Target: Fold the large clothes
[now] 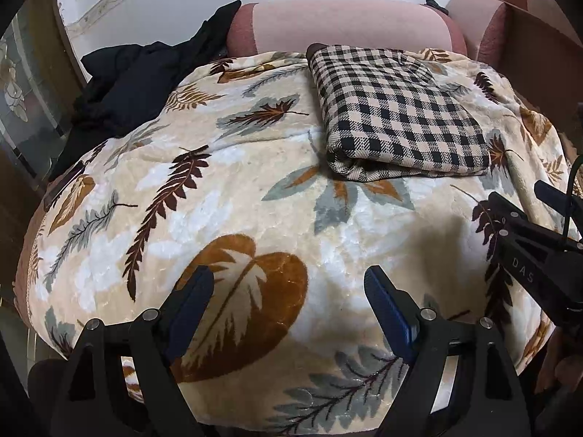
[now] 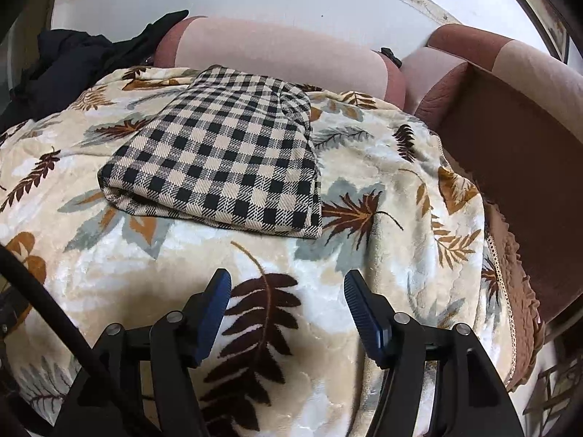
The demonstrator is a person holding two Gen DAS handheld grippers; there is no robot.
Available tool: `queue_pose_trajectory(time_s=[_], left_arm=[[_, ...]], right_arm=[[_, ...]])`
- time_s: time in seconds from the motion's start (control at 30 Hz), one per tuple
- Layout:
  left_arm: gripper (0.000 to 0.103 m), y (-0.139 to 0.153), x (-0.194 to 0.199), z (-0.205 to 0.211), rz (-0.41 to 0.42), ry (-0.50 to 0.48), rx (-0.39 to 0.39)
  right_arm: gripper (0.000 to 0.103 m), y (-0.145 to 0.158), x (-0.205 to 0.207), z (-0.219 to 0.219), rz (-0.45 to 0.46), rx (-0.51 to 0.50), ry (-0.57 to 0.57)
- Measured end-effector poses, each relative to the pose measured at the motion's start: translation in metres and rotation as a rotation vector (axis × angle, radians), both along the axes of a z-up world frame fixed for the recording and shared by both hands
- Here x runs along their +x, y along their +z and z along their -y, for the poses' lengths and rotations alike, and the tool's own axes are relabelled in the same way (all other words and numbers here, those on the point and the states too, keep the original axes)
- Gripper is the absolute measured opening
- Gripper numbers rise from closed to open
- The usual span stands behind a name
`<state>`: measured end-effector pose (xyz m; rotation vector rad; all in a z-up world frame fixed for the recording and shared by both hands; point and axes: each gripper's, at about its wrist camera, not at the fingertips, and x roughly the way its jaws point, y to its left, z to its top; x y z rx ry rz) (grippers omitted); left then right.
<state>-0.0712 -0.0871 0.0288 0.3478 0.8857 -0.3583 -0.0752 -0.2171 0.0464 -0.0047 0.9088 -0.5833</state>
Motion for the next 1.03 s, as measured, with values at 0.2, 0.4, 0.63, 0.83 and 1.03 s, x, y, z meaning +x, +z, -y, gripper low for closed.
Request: queue_pose_trajectory(time_s=[0.2,0.4,0.63,0.83,1.03], left_arm=[[0.084,-0.0013,-0.0008,0.0007,-0.013,-0.001,-0.002],[0.084,-0.0022,-0.0014,0.0017,-0.017,-0.002,-0.004],[0.084,-0.0061,-0.0019,0.0023,-0.036,-0.011,-0.007],[0.084,-0.0084,-0.0018,0.0017,-0.047,-0.019,-0.019],[0.084,-0.0067,-0.0012,0.0000,-0.042,-0.013,-0.027]], right_arm=[[0.069,0.0038,-0.0017,0.0002,0.020,0.003,-0.009],[0.069,0.0039,-0.0011,-0.0002,0.022,0.008,-0.010],[0.070,0.0047,-0.0011,-0.0006,0.033,0.013,-0.015],[0.070,0.0041,-0.0016,-0.0010,0.032,0.025,-0.019],[0.070,0.0025,-0.0011,0.0032,0.029,0.039,-0.022]])
